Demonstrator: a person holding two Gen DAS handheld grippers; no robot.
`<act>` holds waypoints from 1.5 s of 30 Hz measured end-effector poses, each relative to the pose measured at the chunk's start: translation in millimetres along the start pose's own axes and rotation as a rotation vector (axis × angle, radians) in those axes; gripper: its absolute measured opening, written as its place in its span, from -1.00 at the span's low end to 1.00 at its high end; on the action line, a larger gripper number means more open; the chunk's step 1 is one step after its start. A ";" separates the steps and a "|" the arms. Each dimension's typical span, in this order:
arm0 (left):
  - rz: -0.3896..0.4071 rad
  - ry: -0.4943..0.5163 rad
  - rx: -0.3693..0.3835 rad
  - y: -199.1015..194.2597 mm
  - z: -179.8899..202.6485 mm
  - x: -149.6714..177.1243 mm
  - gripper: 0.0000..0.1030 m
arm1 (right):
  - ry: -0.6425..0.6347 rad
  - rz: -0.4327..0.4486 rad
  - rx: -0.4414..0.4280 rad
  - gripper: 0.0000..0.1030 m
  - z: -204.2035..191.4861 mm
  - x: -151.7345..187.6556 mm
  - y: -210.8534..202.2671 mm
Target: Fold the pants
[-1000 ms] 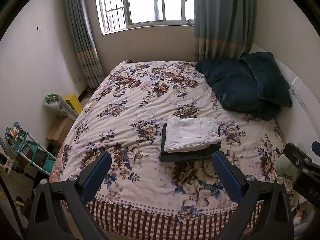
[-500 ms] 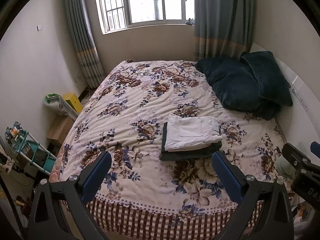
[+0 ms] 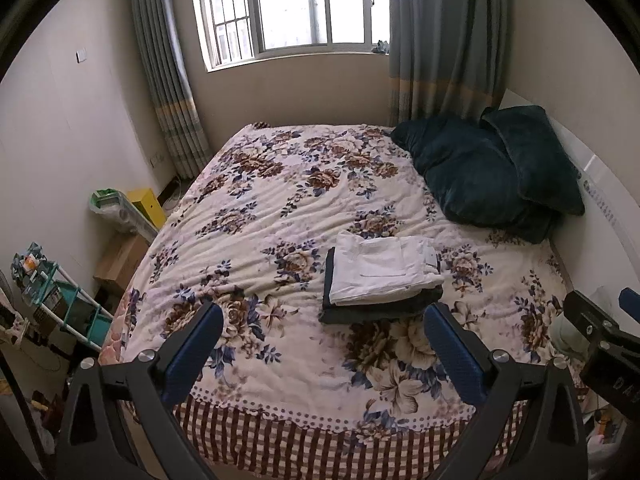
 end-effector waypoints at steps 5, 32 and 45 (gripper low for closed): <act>0.027 0.011 0.010 -6.1 2.1 -3.6 0.99 | 0.003 0.008 0.002 0.90 2.5 1.8 -2.5; 0.038 0.014 0.009 -10.4 5.3 -2.6 0.99 | 0.008 0.026 0.011 0.90 5.2 5.6 -14.3; 0.061 0.017 0.009 -18.3 17.0 -5.9 0.99 | 0.008 0.029 0.012 0.90 6.0 5.8 -15.2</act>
Point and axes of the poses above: each gripper's, at about its wrist camera, not at the fingertips, and y roughly the way its jaws point, z to its right, x to its underside, the point moved 6 cm from there along y, roughly the way its jaws point, and after that the axes turned 10 degrees about -z, right-handed, at the moved point
